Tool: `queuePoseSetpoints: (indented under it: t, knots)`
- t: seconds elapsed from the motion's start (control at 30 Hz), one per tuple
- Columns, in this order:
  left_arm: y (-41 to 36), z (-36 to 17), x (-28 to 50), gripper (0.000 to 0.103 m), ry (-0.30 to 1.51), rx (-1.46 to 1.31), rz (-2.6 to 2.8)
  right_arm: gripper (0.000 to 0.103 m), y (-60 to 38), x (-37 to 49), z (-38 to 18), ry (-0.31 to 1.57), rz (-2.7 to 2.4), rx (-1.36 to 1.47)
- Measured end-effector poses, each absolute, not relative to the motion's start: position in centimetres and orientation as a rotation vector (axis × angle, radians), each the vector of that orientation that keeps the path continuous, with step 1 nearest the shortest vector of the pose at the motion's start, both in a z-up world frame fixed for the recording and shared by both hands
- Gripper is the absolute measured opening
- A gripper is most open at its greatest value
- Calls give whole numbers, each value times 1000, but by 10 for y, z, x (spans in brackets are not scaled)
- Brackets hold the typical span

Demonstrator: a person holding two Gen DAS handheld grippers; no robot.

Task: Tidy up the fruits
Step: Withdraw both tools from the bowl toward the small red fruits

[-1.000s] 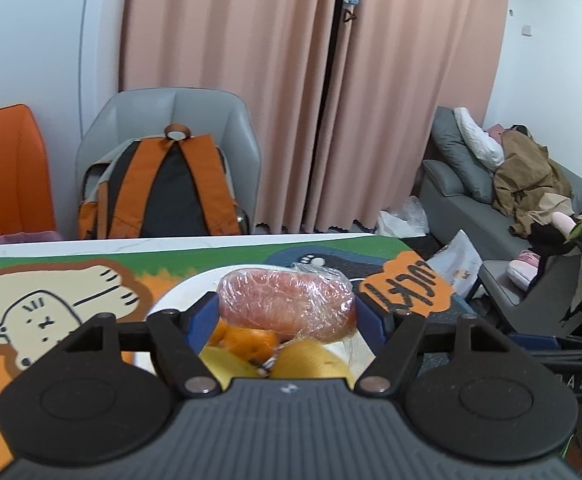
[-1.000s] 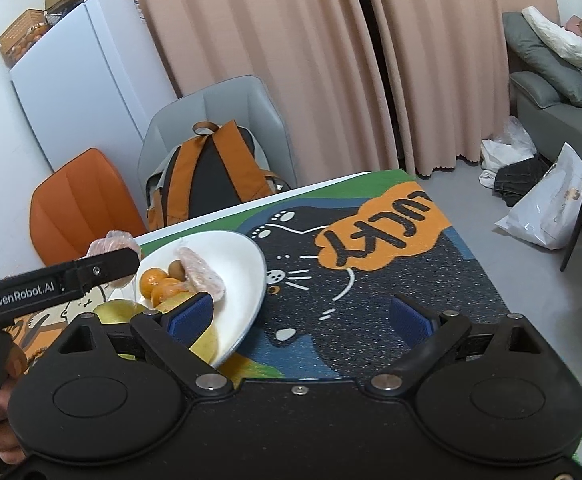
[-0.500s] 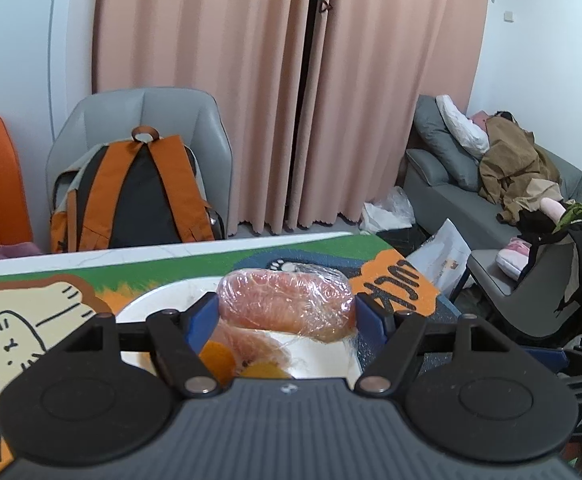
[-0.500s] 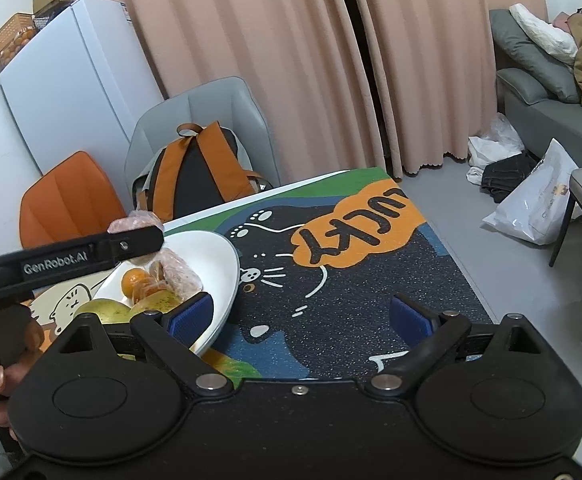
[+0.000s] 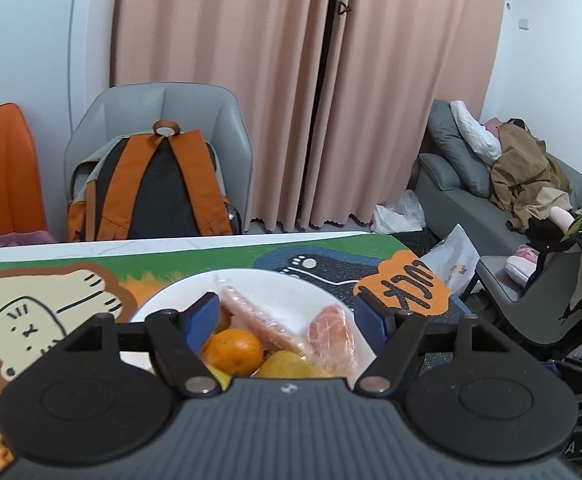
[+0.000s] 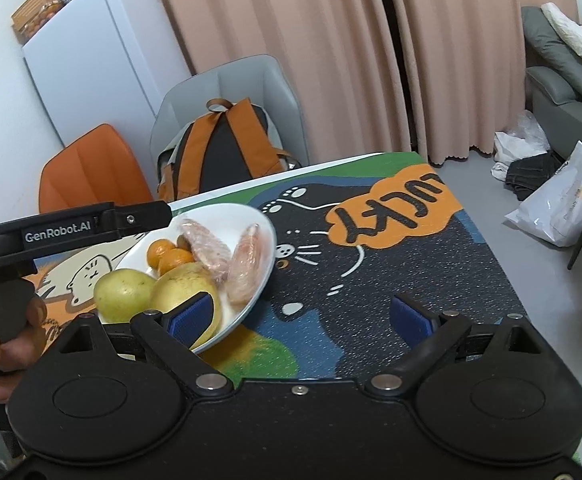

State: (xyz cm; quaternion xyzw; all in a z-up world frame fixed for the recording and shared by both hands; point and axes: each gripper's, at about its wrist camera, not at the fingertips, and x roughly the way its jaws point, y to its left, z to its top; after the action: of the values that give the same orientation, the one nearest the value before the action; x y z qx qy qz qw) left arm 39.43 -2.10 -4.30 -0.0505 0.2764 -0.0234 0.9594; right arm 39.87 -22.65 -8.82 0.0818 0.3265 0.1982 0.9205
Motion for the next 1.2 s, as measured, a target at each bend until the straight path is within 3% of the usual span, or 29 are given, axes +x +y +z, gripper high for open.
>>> queuePoseSetpoints:
  t: [0.9, 1.2]
  knots:
    - [28, -20, 296, 92, 578, -199, 79, 95, -203, 352, -63, 661, 501, 117]
    - [31, -13, 266, 98, 573, -211, 84, 102, -204, 331, -51, 636, 528, 110]
